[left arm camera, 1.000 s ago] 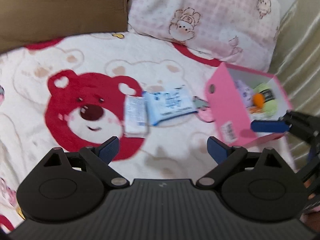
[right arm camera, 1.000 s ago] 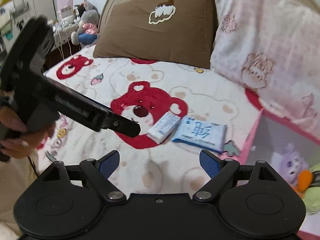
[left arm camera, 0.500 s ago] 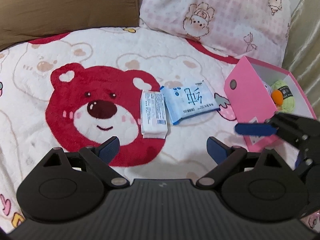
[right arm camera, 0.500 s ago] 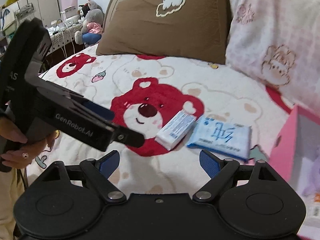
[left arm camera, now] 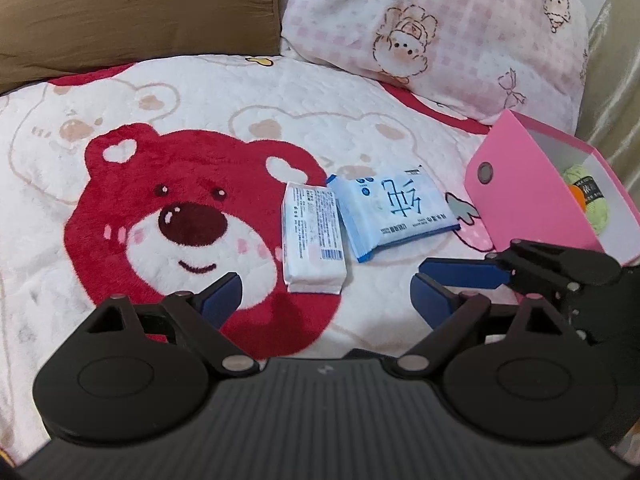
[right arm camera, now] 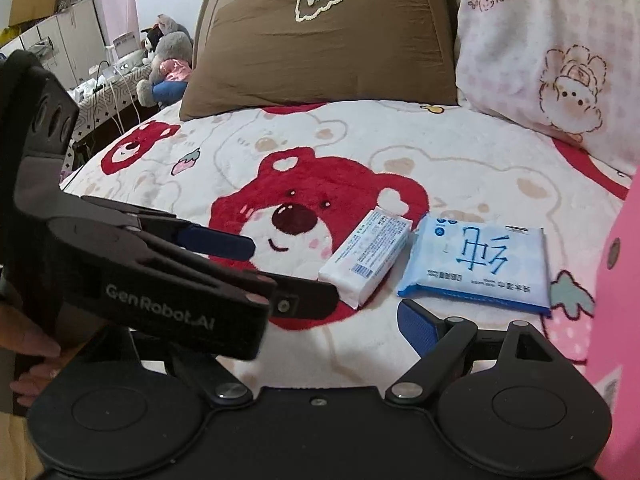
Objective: Organize objects
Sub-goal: 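Lower the left gripper and close it on the small white box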
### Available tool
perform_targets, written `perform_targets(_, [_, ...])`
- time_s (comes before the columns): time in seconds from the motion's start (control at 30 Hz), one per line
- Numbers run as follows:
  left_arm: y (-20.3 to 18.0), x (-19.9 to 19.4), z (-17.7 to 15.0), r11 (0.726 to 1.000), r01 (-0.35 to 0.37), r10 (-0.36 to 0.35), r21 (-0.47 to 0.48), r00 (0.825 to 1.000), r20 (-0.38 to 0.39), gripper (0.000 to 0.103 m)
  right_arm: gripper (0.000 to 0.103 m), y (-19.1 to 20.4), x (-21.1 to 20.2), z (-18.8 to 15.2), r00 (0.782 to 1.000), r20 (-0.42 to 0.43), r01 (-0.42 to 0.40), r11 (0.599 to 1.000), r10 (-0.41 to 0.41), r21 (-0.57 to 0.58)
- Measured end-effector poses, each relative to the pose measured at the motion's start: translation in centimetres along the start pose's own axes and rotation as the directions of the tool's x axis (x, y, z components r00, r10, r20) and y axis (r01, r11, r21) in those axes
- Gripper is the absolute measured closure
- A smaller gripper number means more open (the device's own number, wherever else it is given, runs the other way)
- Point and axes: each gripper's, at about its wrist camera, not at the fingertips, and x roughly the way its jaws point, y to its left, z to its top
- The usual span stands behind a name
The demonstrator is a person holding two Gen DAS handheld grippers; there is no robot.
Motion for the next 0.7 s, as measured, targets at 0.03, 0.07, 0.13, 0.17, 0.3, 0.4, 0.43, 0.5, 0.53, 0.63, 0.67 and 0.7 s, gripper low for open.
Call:
perform_targets(0.03, [0.2,0.3,0.0,1.0,0.005,-0.005,-0.006,1.0,0.003,0.012,0.017,0.0,0.3,-0.1,1.0,0.007,0.01,1.0,-0.01,-0.004])
perform_targets(0.07, [0.4,0.6,0.0,1.0,0.009,-0.009,-0.01,1.0,0.006,0.014,0.017,0.0,0.6,-0.2,1.0,0.01,0.016,1.0,-0.016,-0.007])
perform_targets(0.13, [0.7,1.3,-0.1,1.0,0.014,-0.014,-0.017,1.0,0.012,0.017,0.019,0.1,1.3,-0.3,1.0,0.01,0.024,1.0,-0.024,-0.019])
perform_targets(0.17, [0.8,1.6,-0.2,1.0,0.011,-0.011,-0.022,1.0,0.013,0.02,0.02,0.2,1.7,-0.4,1.0,0.009,0.028,0.999,-0.028,-0.028])
perform_targets(0.3, [1.6,2.9,-0.4,0.998,0.006,-0.006,-0.056,1.0,0.008,0.036,0.033,0.3,3.1,-0.7,0.999,0.0,0.046,0.997,-0.046,-0.067])
perform_targets(0.4, [2.2,3.3,-0.5,0.997,0.013,-0.012,-0.077,1.0,0.016,0.041,0.038,0.0,3.9,-0.9,0.999,-0.003,0.054,0.997,-0.055,-0.061])
perform_targets(0.43, [2.3,3.3,-0.5,0.997,0.015,-0.013,-0.079,1.0,0.019,0.042,0.039,-0.1,4.1,-0.9,0.999,-0.002,0.053,0.997,-0.053,-0.05])
perform_targets(0.5, [2.3,3.3,-0.5,0.997,0.018,-0.015,-0.074,0.999,0.034,0.046,0.041,-0.5,4.3,-0.9,0.999,-0.001,0.043,0.999,-0.043,-0.021])
perform_targets(0.53, [2.3,3.2,-0.5,0.998,0.016,-0.013,-0.067,0.999,0.047,0.048,0.041,-0.8,4.3,-0.9,0.999,0.0,0.038,0.999,-0.038,-0.003])
perform_targets(0.63, [1.9,3.2,-0.5,0.998,0.03,-0.026,-0.047,0.997,0.077,0.053,0.042,-1.2,4.7,-0.7,1.0,0.01,0.03,0.999,-0.03,0.031])
perform_targets(0.67, [1.8,3.4,-0.5,0.998,0.029,-0.026,-0.047,0.997,0.069,0.056,0.043,-1.2,4.9,-0.6,0.999,0.011,0.03,0.999,-0.03,0.031])
perform_targets(0.7, [1.8,3.7,-0.5,0.998,0.031,-0.028,-0.055,0.998,0.059,0.057,0.046,-1.2,5.1,-0.6,0.999,0.009,0.033,0.999,-0.033,0.025])
